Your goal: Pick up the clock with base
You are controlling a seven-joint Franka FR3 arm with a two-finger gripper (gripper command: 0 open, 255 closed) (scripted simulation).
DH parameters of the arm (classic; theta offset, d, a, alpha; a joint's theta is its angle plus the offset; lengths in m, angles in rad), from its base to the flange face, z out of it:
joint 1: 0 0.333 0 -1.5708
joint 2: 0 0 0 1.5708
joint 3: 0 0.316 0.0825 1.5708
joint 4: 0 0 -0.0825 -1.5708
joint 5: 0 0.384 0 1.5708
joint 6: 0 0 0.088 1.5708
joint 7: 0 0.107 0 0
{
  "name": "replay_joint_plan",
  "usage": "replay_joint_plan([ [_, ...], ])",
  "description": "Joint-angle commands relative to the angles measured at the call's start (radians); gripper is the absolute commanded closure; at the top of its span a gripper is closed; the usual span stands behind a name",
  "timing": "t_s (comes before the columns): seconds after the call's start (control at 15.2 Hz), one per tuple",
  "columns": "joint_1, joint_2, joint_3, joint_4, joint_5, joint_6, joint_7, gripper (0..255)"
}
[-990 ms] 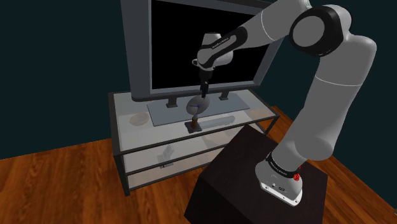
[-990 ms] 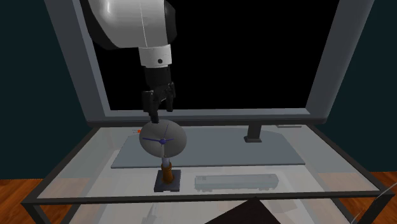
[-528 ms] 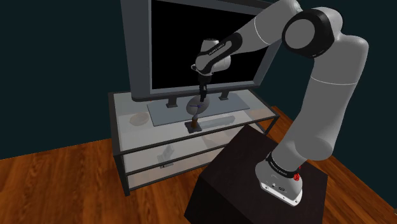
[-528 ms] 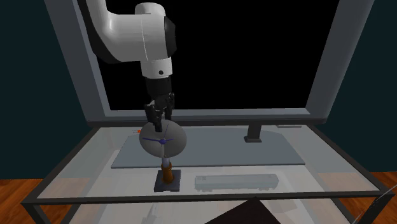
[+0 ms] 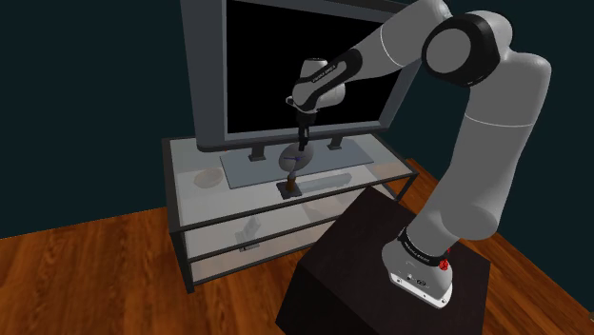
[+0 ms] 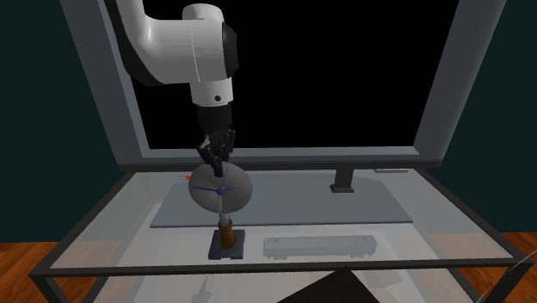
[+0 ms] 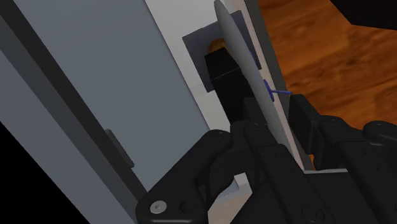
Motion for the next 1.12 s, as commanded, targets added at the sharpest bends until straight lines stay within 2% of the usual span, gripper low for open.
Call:
replay_joint_plan([
  [0.0, 0.0, 0.0, 0.0, -0.002, 0.0, 0.0, 0.0, 255],
  [1.06, 0.017, -0.136, -0.021, 0.048, -0.063, -0.177, 0.042, 255],
])
